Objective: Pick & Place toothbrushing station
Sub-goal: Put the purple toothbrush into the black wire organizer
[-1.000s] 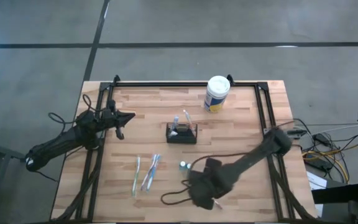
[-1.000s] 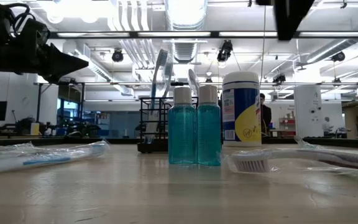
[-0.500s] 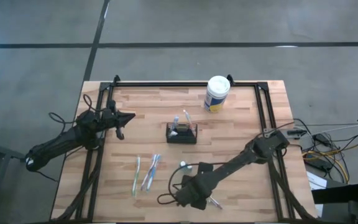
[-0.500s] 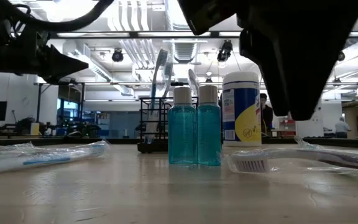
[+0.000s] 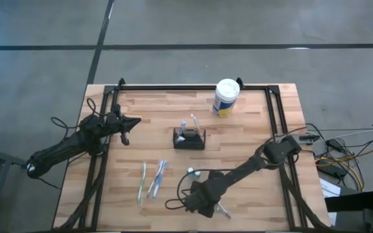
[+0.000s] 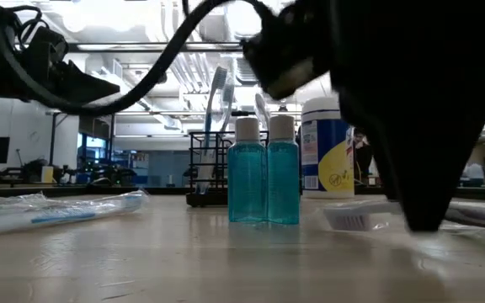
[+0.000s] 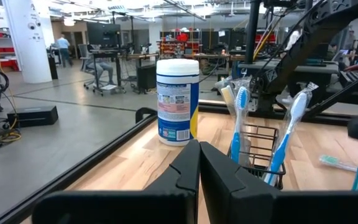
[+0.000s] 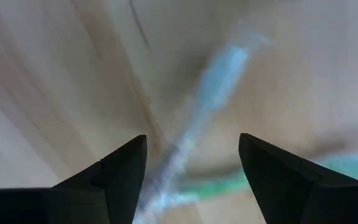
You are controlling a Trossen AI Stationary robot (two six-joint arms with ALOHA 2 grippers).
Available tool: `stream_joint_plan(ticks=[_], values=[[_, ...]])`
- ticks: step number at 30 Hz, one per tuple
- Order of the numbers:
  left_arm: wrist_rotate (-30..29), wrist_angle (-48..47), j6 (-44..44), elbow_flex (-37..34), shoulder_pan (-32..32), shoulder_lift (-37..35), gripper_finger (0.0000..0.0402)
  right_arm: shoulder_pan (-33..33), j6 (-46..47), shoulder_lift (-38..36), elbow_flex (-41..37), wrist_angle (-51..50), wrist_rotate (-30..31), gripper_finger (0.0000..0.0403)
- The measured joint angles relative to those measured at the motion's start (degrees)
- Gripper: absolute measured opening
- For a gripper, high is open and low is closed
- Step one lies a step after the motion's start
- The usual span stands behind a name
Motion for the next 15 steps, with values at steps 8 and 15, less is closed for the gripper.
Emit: stream_joint_plan(ticks=[8,15], values=[[0.1,0.0,0.0,0.0,0.0,0.0,0.0014,-0.5,-2.1,-0.4,-4.2,4.6,-1.9,0.0244],[0.1,0.0,-0.2,0.0,0.0,0.0,0.0014,-0.5,-4.4,0.0,-2.5,4.0,-1.9,0.0167]])
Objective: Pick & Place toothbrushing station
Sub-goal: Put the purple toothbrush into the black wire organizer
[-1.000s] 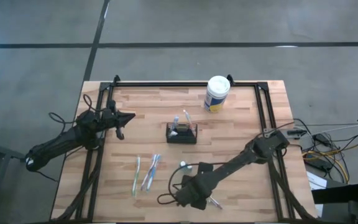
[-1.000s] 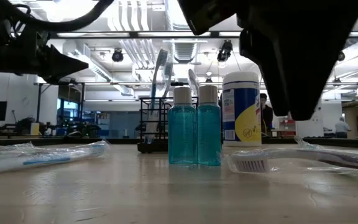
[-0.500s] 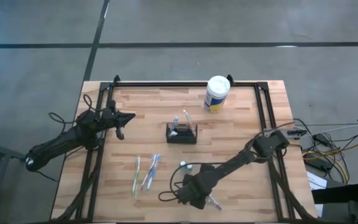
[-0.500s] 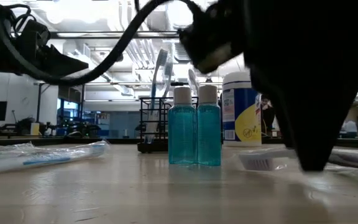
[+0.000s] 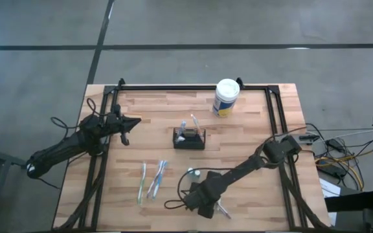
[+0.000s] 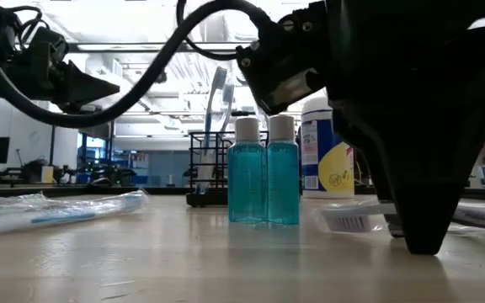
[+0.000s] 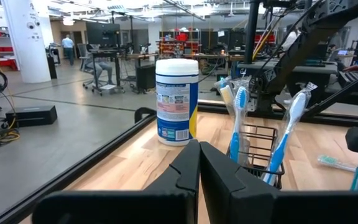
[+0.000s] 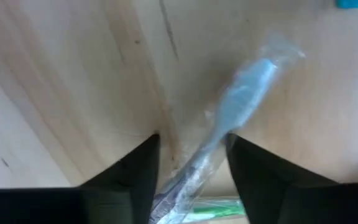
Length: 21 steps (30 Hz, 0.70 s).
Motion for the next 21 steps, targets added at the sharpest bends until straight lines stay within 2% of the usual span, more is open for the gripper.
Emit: stream_joint_plan(ticks=[7,9,14,16,21], values=[[0.0,0.0,-0.8,0.0,0.0,0.0,0.0014,0.0,-1.6,0.4,4.9,-6.7,3.4,0.0043],[0.0,0.0,-0.8,0.0,0.0,0.0,0.0014,-0.1,-3.0,0.3,6.7,-9.6,4.8,0.0020],[0.0,0.0,-0.8,0.0,0.0,0.0,0.0014,0.0,-6.9,-0.1,12.7,-14.5,6.6,0.0017],[0.0,0.0,-1.3,0.0,0.0,0.0,0.0014,-0.1,-8.1,-1.2,15.1,-16.0,9.3,0.0016],[0.1,0.0,-1.3,0.0,0.0,0.0,0.0014,-0.1,-13.7,-7.5,18.3,-15.3,14.5,0.0015]])
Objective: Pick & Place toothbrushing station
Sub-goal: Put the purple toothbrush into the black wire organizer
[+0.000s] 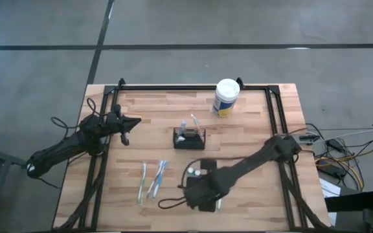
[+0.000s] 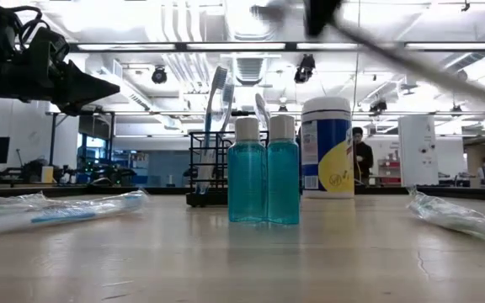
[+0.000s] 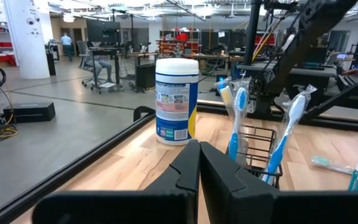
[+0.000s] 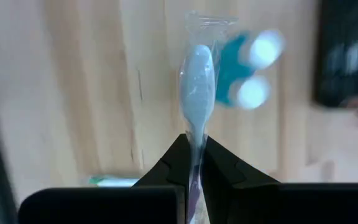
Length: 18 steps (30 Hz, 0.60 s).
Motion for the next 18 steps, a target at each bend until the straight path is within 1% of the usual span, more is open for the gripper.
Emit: stream_joint_plan(ticks=[4,8,11,18], values=[[0.0,0.1,-0.8,0.0,0.0,0.0,0.0014,-0.5,-5.1,-7.3,-0.1,3.6,3.4,0.0014],[0.3,0.4,-1.4,0.3,0.0,0.0,0.0014,-1.9,-11.4,-17.6,-3.4,9.9,6.7,0.0014],[0.4,0.5,-1.4,0.6,0.0,0.0,0.0014,-2.5,-16.5,-25.9,-8.0,15.9,8.5,0.0014],[0.4,0.5,-1.4,1.5,0.0,0.0,0.0014,-5.2,-27.2,-44.2,-22.5,29.6,8.4,0.0014]])
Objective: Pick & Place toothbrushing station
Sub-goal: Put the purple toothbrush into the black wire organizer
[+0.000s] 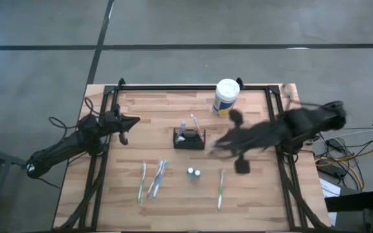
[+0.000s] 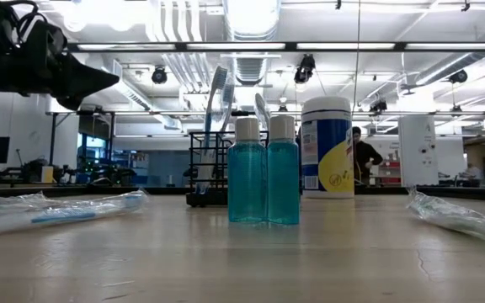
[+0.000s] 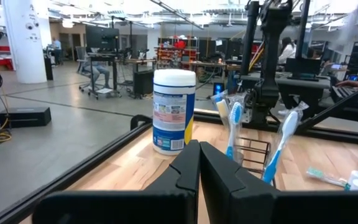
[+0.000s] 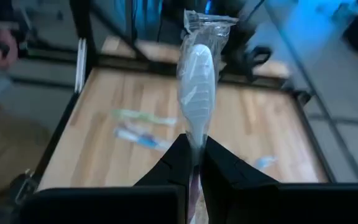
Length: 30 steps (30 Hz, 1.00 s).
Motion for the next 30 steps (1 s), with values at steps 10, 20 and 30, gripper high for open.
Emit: stream_joint_plan(ticks=[10,20,30], values=[[-0.5,0.5,1.7,1.3,0.0,0.0,0.0014,-2.8,-8.1,-25.0,-24.1,15.7,-1.6,0.0013],[-3.4,3.6,7.5,1.3,0.0,0.0,0.0007,-8.7,-17.7,-42.3,-49.4,32.1,-8.4,0.0013],[-4.0,6.2,10.4,1.3,0.0,0.0,0.0007,-16.6,-14.7,-52.1,-69.5,46.8,-14.2,0.0013]])
